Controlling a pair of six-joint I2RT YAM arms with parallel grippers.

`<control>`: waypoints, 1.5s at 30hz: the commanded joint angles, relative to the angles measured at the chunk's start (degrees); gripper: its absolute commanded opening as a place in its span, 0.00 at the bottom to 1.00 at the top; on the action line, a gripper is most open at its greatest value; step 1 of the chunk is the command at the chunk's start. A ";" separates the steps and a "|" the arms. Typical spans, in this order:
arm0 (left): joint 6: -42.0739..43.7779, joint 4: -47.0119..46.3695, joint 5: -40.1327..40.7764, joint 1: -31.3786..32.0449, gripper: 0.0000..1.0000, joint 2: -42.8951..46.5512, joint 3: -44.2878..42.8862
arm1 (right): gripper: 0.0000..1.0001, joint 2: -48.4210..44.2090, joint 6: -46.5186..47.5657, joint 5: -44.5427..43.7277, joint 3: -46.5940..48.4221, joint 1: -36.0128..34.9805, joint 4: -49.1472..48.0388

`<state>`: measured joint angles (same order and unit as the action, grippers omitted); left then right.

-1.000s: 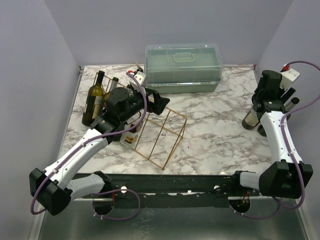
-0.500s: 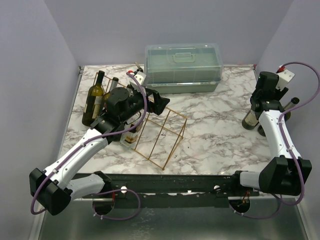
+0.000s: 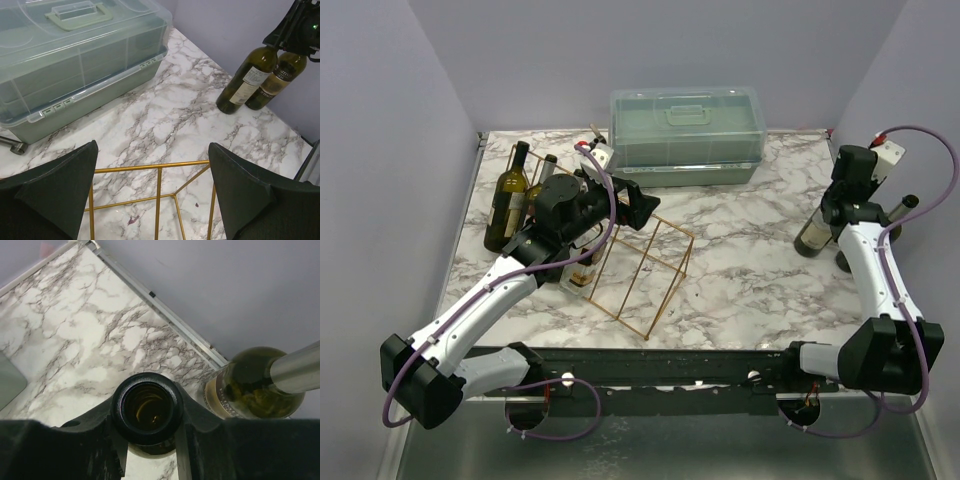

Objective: Put the wine bottle on the wine rack

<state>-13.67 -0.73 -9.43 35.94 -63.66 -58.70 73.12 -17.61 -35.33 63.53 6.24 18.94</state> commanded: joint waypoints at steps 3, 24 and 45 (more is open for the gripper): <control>0.66 -0.19 0.35 -0.26 0.93 -0.27 -1.07 | 0.04 -6.10 -2.47 8.67 3.20 0.19 2.31; 1.79 0.56 2.46 -0.70 0.93 0.51 -1.09 | 0.01 -20.76 -26.82 46.13 1.69 0.18 -8.24; 4.63 -0.40 8.02 -0.79 0.92 7.56 0.72 | 0.01 -17.91 -47.62 68.86 3.01 0.25 -22.05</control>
<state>-10.85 -0.34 -4.40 35.57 -59.00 -58.67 55.75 -59.05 28.03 63.48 6.24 5.06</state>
